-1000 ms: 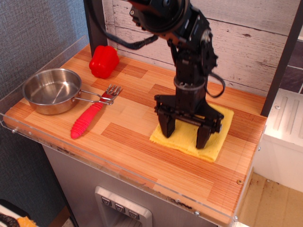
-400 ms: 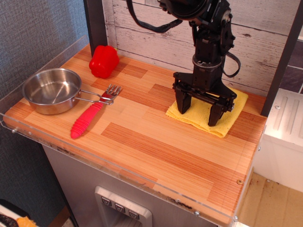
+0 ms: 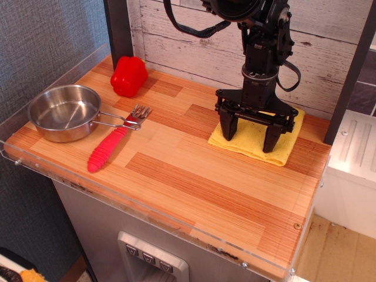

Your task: Move towel to the upper right corner of counter.

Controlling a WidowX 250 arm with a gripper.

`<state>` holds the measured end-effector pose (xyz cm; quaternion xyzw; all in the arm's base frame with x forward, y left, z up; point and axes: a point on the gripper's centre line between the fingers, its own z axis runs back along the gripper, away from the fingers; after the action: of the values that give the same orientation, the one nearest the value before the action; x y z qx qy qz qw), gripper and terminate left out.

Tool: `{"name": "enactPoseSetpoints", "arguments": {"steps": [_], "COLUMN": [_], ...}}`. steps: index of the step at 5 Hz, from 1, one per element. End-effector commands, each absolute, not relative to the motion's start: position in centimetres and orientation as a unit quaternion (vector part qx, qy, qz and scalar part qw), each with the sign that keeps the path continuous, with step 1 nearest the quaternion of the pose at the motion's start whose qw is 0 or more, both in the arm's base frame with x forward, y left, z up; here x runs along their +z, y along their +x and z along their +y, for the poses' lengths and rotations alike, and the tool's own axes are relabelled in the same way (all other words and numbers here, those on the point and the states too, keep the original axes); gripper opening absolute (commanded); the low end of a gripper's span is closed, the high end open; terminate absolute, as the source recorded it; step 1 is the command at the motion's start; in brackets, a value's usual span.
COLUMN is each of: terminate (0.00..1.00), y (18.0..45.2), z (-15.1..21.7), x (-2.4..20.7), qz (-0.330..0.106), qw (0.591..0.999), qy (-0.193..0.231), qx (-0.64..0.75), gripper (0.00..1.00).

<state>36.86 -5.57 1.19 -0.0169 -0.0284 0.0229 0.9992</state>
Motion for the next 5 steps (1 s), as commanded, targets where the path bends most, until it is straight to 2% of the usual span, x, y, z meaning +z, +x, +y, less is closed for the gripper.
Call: {"name": "enactPoseSetpoints", "arguments": {"steps": [1,2,3,4,5], "terminate": [0.00,0.00,0.00,0.00,0.00], "y": [39.0,38.9,38.0,35.3,31.4], "z": [-6.9,-6.8,-6.3,-4.5,-1.5], "x": [7.6,10.2,11.8,13.5,14.6], "qz": [-0.086,-0.111,-0.116,-0.102,-0.083], "qw": [0.995,0.993,0.992,0.994,0.996], "qy": [-0.051,-0.045,-0.039,-0.023,-0.007], "qx": [0.014,-0.004,-0.026,-0.036,-0.009], "gripper": [1.00,1.00,1.00,1.00,1.00]}}
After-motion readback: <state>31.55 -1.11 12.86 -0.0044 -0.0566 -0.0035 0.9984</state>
